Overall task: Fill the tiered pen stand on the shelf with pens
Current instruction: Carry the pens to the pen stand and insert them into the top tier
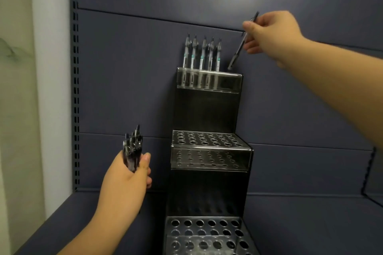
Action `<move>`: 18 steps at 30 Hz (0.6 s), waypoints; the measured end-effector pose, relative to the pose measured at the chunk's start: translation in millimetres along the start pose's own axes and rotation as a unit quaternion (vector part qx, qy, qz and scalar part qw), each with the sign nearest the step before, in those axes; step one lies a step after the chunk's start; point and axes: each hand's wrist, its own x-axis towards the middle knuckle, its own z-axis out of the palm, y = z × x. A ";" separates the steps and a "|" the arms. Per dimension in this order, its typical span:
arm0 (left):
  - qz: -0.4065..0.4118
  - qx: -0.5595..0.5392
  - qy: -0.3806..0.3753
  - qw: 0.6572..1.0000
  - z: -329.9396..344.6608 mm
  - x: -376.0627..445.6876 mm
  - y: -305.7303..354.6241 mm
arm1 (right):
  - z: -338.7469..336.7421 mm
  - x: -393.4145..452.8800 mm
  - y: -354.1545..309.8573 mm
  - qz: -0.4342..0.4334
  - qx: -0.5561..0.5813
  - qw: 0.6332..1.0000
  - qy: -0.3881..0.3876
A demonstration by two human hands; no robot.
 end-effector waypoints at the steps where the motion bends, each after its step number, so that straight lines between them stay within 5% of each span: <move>1: -0.001 0.004 0.001 1.000 -0.1 0.9 -1.0 | 3.3 3.0 1.7 0.009 -0.004 1.000 -0.013; 11: -0.011 0.025 0.001 1.000 0.9 4.2 -9.1 | 19.7 24.7 -8.7 0.048 -0.120 0.986 -0.103; 18: -0.021 0.029 -0.003 0.999 2.1 5.4 -10.2 | 23.1 19.2 -16.9 0.073 -0.235 0.945 -0.215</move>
